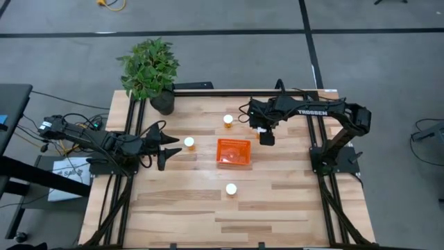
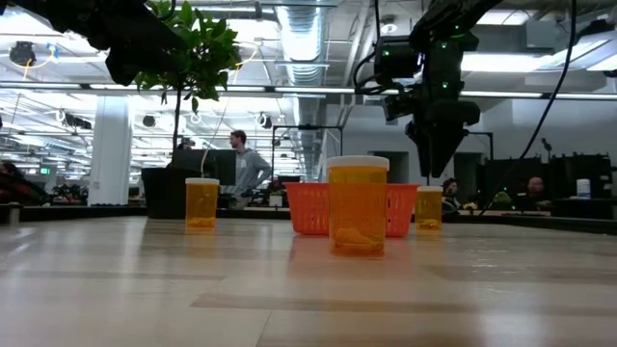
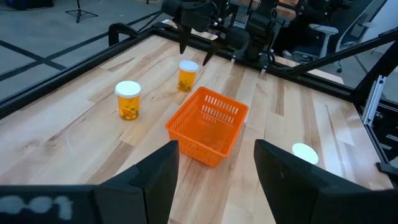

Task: Pick and place pill bottles into a basket
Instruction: Put the orange medicine bottle into the orange basket

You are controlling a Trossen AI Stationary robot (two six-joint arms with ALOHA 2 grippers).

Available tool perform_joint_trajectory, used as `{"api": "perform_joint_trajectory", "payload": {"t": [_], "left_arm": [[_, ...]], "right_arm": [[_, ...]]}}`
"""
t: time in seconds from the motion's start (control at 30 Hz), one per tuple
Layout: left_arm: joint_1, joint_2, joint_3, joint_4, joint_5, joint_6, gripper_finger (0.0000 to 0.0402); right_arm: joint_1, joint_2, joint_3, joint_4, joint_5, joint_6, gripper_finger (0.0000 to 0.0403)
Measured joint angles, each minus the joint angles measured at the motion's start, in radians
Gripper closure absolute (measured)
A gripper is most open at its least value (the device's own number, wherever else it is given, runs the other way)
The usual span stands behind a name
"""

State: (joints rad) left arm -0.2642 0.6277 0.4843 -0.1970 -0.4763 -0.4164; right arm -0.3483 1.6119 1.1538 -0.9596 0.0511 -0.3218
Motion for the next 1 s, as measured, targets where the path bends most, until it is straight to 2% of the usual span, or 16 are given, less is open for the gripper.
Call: {"api": "perform_joint_trajectory", "payload": {"t": [0.2,0.3,0.57,1.0], "left_arm": [[0.000,0.000,0.000,0.000,0.000,0.000,0.0202],[0.000,0.000,0.000,0.000,0.000,0.000,0.0202],[0.000,0.000,0.000,0.000,0.000,0.000,0.0202],[0.000,0.000,0.000,0.000,0.000,-0.001,0.0202]], "right_arm": [[-0.002,0.000,0.000,-0.003,0.003,-0.001,0.0028],[-0.002,0.000,0.000,-0.003,0.003,-0.003,0.0007],[-0.002,0.000,-0.014,0.029,-0.003,-0.022,0.0034],[-0.007,0.035,-0.019,0.061,-0.024,-0.054,0.0037]]}}
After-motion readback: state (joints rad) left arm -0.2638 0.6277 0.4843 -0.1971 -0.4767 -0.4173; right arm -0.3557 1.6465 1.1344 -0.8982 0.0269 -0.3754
